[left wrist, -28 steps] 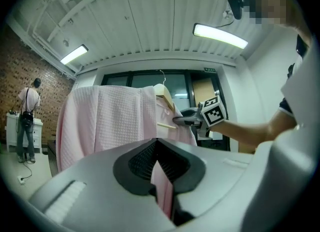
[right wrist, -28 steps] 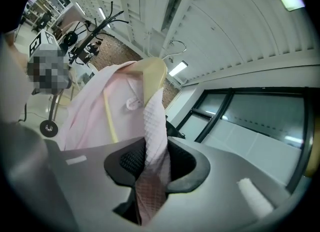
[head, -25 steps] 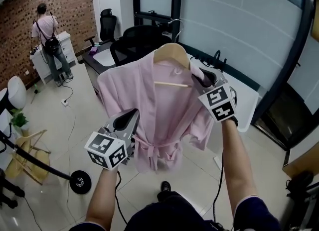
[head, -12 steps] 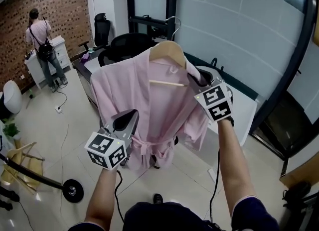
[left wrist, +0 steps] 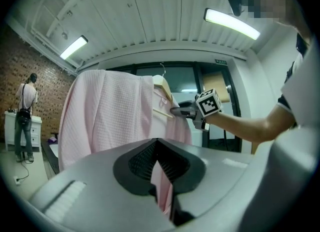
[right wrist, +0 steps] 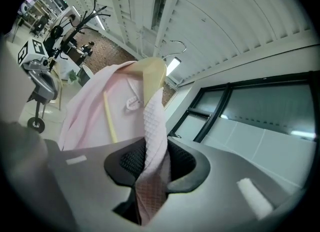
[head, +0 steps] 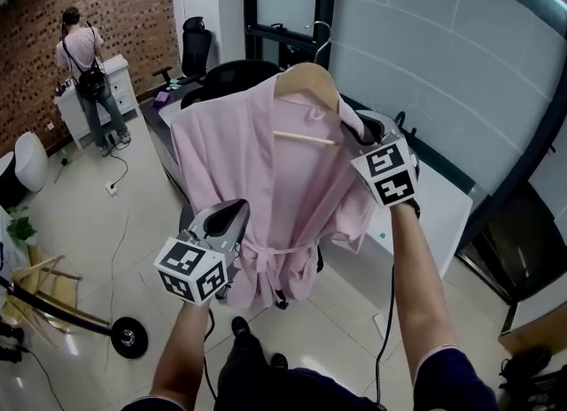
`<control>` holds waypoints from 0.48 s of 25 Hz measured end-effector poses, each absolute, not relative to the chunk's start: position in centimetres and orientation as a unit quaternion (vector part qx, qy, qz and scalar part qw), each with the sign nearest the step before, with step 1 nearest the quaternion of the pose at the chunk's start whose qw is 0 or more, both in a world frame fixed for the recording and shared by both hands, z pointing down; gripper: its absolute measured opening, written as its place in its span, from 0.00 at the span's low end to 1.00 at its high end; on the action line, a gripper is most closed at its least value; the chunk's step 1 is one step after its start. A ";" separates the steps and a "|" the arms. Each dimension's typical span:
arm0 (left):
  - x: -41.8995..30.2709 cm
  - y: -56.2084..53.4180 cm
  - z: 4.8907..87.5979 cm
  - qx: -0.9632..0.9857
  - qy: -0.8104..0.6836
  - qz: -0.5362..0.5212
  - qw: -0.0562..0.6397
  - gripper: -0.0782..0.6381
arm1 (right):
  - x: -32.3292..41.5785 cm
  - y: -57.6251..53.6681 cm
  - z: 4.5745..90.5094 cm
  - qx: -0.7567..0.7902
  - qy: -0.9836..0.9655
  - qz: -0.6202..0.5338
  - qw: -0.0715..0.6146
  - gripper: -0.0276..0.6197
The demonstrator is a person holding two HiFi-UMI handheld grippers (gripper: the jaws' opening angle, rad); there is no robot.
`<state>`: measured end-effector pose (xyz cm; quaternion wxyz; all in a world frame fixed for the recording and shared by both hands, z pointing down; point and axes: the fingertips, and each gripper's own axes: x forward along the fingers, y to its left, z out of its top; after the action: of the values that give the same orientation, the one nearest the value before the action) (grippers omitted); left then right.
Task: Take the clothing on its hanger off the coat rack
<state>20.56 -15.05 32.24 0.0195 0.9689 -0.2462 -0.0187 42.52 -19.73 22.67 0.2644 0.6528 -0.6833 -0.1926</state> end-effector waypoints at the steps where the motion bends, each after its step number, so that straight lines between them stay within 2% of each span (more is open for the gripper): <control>1: 20.8 -15.6 32.4 0.969 -0.245 -0.019 0.019 0.12 | 42.7 -20.3 22.7 0.653 -0.683 -0.193 0.264 0.20; 12: 22.3 -26.0 33.1 0.972 -0.231 -0.022 0.026 0.12 | 44.2 -30.2 23.4 0.659 -0.674 -0.184 0.277 0.21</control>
<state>22.33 -26.00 33.09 0.0259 0.9723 -0.2312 -0.0217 44.23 -30.21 23.39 0.2774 0.6590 -0.6744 -0.1843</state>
